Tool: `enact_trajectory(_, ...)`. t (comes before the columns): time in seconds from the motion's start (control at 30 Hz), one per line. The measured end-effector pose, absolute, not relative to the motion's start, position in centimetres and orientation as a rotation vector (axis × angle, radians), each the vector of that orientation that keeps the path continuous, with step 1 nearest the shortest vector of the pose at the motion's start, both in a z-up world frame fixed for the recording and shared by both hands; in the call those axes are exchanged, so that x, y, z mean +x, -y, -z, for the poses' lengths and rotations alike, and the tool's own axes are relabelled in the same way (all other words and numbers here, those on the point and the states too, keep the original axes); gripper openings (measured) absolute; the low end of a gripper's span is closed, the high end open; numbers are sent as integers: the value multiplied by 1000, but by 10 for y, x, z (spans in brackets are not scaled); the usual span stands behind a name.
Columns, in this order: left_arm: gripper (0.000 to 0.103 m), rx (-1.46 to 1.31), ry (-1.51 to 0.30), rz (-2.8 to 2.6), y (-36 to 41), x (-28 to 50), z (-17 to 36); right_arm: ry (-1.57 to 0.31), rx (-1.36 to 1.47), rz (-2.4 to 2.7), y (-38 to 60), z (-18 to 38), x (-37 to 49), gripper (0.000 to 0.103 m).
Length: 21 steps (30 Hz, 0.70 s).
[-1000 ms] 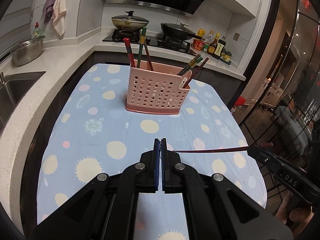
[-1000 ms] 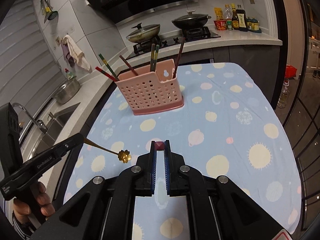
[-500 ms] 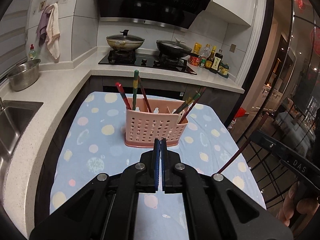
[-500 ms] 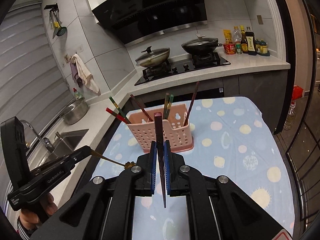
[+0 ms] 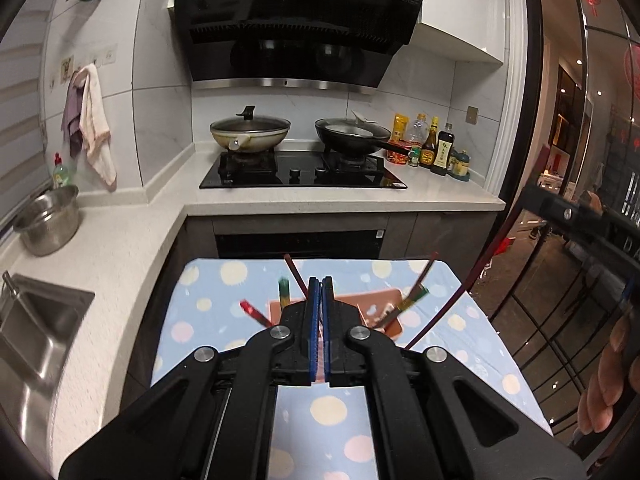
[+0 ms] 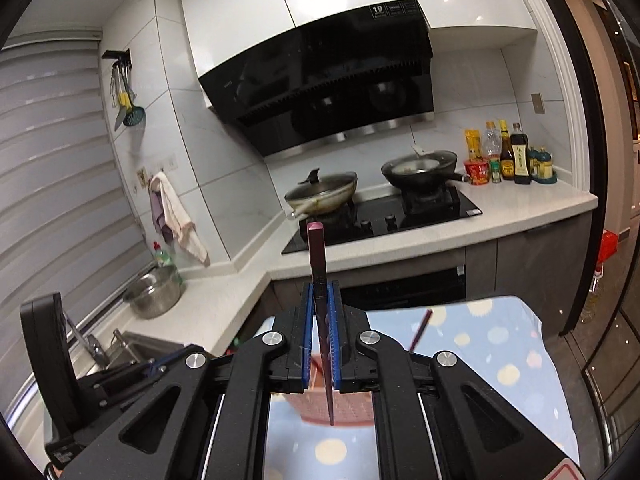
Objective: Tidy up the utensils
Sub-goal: 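Lower the spoon and chopstick into the pink holder and open both tools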
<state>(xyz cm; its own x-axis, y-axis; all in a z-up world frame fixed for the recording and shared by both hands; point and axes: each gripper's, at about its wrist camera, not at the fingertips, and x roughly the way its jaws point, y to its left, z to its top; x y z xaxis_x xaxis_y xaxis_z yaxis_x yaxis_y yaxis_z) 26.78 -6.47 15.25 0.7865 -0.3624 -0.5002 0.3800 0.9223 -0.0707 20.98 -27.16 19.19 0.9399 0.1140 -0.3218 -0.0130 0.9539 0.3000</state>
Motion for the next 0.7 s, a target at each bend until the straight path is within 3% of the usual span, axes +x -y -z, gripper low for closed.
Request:
enact_trajectory(0.27, 1, 95, -560, 379, 79, 315, -146, -338, 269, -54, 263, -193, 262, 7)
enact_trajectory(0.7, 1, 85, -632, 368, 86, 344, -115, -487, 259, -66, 252, -140, 304, 7)
